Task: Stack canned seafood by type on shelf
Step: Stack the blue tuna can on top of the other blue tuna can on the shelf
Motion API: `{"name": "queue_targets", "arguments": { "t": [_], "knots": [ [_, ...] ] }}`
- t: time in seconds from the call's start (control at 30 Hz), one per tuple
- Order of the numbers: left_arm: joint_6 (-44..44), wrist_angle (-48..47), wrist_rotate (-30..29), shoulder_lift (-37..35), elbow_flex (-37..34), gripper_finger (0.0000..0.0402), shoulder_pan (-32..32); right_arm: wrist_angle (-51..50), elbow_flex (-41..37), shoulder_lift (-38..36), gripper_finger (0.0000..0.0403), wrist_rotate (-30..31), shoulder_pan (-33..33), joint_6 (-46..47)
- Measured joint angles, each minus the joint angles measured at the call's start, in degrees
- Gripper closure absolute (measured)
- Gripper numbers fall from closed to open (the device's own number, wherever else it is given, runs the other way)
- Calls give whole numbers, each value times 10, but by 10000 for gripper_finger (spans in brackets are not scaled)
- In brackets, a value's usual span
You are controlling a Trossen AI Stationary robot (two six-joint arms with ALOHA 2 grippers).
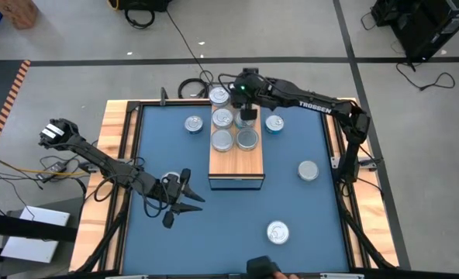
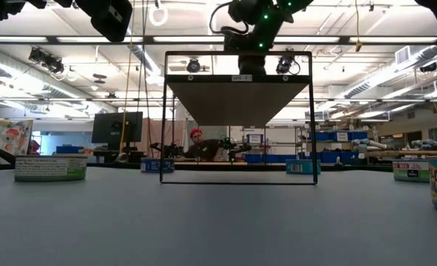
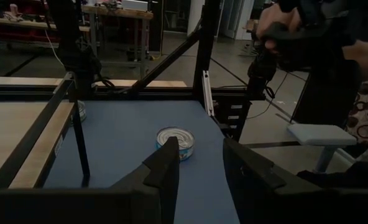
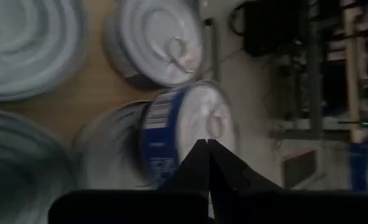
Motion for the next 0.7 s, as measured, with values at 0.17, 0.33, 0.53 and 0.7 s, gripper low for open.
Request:
{"name": "queue_targets", "arguments": {
  "t": [0.17, 0.33, 0.53, 0.7],
  "knots": [
    [1, 0, 0, 0, 0, 275, 0, -33, 0, 0, 397, -9, -1, 16],
    [1, 0, 0, 0, 0, 275, 0, -42, 0, 0, 397, -19, 0, 20],
    [0, 0, 0, 0, 0, 275, 0, -58, 0, 0, 396, -19, 10, 20],
    [0, 0, -1, 0, 0, 275, 0, -65, 0, 0, 396, -19, 15, 20]
  ]
}}
